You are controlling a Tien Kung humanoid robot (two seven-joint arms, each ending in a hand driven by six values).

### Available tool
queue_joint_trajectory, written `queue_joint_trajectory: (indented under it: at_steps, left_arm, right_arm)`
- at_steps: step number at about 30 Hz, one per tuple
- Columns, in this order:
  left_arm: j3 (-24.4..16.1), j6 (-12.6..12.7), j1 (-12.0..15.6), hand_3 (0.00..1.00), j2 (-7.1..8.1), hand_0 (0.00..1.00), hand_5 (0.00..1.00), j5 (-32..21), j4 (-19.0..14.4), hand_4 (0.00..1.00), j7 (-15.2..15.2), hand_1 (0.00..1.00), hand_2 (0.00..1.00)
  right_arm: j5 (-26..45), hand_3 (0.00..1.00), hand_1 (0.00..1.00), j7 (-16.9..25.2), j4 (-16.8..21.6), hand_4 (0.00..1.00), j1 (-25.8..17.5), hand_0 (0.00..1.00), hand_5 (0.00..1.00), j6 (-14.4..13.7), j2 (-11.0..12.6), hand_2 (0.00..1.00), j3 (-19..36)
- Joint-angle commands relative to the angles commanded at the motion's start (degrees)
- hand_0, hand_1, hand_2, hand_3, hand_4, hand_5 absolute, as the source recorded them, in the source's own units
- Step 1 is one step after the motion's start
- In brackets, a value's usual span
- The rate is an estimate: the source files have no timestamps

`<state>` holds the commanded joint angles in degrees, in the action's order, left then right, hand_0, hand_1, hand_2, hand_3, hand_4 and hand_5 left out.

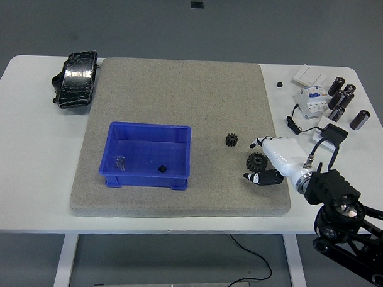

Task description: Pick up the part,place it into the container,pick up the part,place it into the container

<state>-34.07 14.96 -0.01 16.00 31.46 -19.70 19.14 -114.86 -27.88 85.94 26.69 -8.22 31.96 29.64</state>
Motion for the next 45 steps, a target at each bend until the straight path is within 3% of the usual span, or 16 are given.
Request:
queue_joint_trajectory:
  at_steps: [13, 14, 19, 20, 25, 26, 37, 40, 45]
  left_arm:
    - [0.26, 0.01, -0.07, 0.569, 0.05, 0.68, 0.389, -0.17, -0.02, 0.57, -0.08, 0.668, 0.597]
    - [0.28, 0.0, -0.09, 0.569, 0.04, 0.68, 0.385, -0.19, -0.01, 0.569, -0.11, 0.668, 0.597]
    - [0.31, 0.06, -0.05, 0.569, 0.05, 0.68, 0.385, -0.24, -0.07, 0.569, -0.09, 0.668, 0.597]
    - [0.3, 0.09, -0.03, 0.569, 0.06, 0.68, 0.386, -0.23, -0.09, 0.569, -0.08, 0.668, 0.597]
    - [0.36, 0.19, 0.0, 0.569, 0.04, 0.68, 0.386, -0.34, -0.11, 0.569, -0.15, 0.668, 0.597]
    - [0.41, 0.2, 0.0, 0.569, 0.03, 0.68, 0.386, -0.41, -0.11, 0.568, -0.19, 0.668, 0.597]
    - [0.6, 0.43, 0.05, 0.569, 0.03, 0.68, 0.384, -0.75, -0.13, 0.567, -0.47, 0.668, 0.597]
    - [0.69, 0.47, 0.08, 0.569, -0.04, 0.68, 0.385, -0.9, -0.13, 0.566, -0.54, 0.668, 0.598]
    - [0.57, 0.54, 0.17, 0.569, -0.1, 0.68, 0.386, -0.69, -0.19, 0.565, -0.37, 0.668, 0.599]
  right_arm:
    - [3.36, 0.791, 0.623, 2.13, -5.94, 0.865, 1.79, 0.363, 0.434, -1.6, -1.46, 0.778, -2.64]
    - [3.54, 0.715, 0.566, 2.26, -6.19, 0.588, 1.84, 0.337, 0.242, -1.7, -1.52, 0.662, -2.75]
    - [4.64, 0.715, 0.566, 3.36, -6.76, 0.588, 2.02, 0.337, 0.242, -3.27, -1.54, 0.662, -3.27]
    - [4.75, 0.694, 0.536, 3.56, -6.8, 0.458, 2.03, 0.319, 0.158, -3.62, -1.54, 0.579, -3.35]
    - [5.38, 0.694, 0.536, 4.71, -6.98, 0.458, 2.0, 0.319, 0.158, -5.56, -1.55, 0.579, -3.86]
    - [5.47, 0.683, 0.521, 4.89, -6.98, 0.499, 2.0, 0.317, 0.039, -5.9, -1.54, 0.515, -3.95]
    - [6.2, 0.682, 0.512, 6.42, -6.87, 0.51, 2.03, 0.326, 0.002, -9.09, -1.49, 0.472, -4.23]
    - [6.24, 0.678, 0.516, 6.56, -5.63, 0.517, 2.03, 0.317, 0.002, -9.71, -1.2, 0.466, -3.73]
    - [7.18, 0.681, 0.522, 6.45, -0.34, 0.507, 2.96, 0.319, 0.002, -10.58, -0.92, 0.473, -1.8]
